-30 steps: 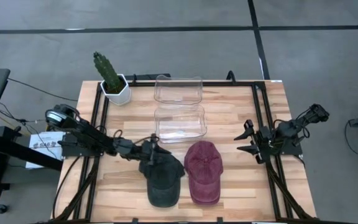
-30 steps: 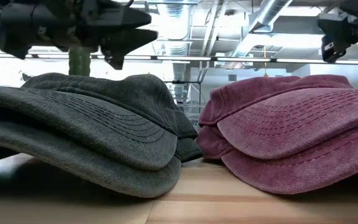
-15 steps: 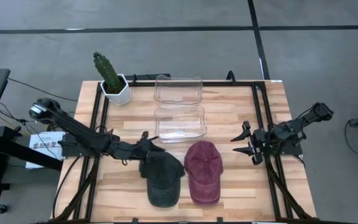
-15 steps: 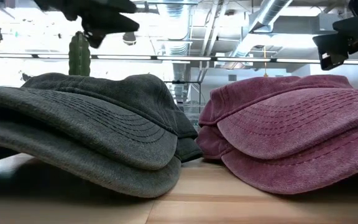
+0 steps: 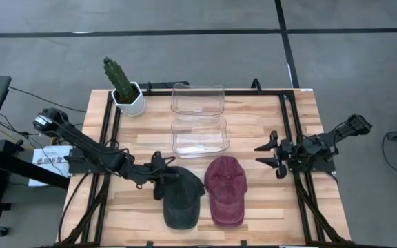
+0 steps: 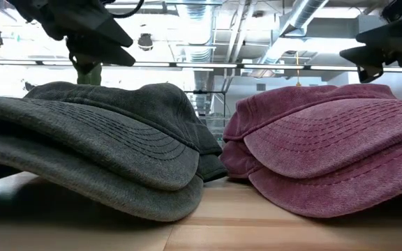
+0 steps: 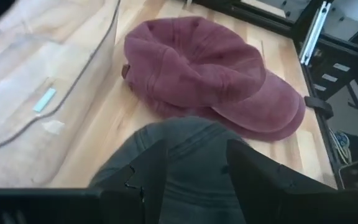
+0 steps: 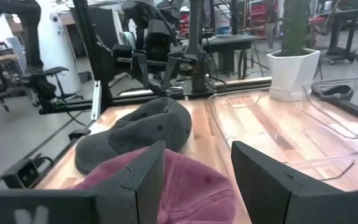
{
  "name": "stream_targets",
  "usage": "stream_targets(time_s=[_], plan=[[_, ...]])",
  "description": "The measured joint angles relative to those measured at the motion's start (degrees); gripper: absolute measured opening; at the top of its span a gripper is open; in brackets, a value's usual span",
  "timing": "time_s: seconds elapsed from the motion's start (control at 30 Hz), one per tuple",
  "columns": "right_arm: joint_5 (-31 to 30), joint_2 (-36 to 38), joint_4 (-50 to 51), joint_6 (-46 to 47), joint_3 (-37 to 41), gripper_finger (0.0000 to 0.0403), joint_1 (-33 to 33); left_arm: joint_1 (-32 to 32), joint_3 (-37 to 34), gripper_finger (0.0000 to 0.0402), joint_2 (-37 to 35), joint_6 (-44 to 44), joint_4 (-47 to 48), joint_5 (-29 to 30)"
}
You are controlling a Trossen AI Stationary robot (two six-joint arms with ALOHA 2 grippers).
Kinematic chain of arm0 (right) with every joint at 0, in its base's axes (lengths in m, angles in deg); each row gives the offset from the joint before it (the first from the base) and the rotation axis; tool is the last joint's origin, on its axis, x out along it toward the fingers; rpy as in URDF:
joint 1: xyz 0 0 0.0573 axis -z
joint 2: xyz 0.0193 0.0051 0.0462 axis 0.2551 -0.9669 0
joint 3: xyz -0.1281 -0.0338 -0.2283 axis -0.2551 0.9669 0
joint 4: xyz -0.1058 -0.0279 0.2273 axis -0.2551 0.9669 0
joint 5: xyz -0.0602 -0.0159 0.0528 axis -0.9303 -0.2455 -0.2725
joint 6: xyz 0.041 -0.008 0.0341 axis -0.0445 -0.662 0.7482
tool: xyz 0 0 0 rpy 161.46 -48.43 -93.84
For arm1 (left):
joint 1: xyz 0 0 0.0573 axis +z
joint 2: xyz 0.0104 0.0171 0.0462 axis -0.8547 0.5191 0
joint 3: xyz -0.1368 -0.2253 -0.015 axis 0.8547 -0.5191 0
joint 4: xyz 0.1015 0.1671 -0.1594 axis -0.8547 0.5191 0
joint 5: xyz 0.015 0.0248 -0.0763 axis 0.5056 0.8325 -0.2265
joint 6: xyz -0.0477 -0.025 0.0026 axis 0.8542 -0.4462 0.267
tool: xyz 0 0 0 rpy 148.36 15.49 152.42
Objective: Pick & Place hat
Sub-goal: Put the top black cap into the bottom transparent bin
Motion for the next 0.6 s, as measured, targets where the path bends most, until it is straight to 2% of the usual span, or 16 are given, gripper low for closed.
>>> stream_targets(time_s=[0.23,0.6], plan=[[0.03,0.0,-0.04,-0.5,0.0,0.0175,-1.65,2.6,0.0,0.0163,-0.48,2.21,-0.08,-7.22],[-0.73,-3.18,-1.57,-0.18,0.0,0.0175,-3.25,3.58,0.0,0.0163,-0.48,2.23,2.32,-14.73]])
